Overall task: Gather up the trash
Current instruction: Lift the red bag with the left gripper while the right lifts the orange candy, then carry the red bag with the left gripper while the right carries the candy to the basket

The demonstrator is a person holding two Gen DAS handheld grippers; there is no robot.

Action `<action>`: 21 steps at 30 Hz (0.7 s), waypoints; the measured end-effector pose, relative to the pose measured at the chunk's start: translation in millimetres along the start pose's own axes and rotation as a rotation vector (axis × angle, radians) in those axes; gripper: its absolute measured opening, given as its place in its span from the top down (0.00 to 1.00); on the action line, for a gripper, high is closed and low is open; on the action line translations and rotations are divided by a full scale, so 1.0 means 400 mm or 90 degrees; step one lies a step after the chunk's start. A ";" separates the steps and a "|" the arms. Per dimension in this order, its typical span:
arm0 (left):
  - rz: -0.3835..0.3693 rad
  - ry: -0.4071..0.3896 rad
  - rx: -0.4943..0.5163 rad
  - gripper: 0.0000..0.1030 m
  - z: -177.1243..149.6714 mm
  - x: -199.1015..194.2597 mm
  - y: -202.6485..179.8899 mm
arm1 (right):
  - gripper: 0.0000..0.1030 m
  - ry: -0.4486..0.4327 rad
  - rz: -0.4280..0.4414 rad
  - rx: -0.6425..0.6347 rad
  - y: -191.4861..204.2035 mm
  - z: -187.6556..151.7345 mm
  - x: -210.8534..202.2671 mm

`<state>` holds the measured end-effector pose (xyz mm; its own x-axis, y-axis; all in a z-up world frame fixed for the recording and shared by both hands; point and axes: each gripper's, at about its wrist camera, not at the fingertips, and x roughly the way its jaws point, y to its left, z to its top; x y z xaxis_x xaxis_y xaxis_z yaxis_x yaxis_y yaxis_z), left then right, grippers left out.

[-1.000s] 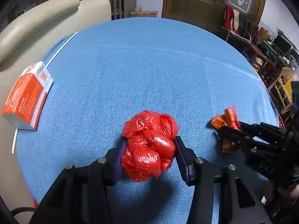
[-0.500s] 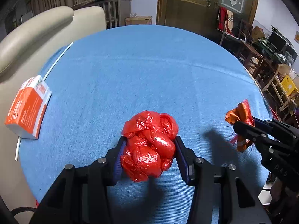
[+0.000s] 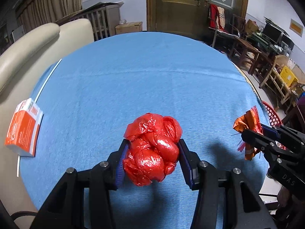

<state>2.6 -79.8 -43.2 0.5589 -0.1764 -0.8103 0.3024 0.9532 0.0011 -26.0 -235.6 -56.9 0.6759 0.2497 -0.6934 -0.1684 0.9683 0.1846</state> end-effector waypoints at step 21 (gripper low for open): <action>-0.026 -0.007 0.113 0.50 0.025 -0.024 -0.184 | 0.73 -0.016 -0.055 0.098 -0.190 -0.093 -0.106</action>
<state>-17.2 -150.5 -29.4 0.5514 -0.2173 -0.8055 0.4563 0.8868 0.0731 -68.6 -319.4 -67.5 0.7007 0.1632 -0.6946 0.0019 0.9730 0.2306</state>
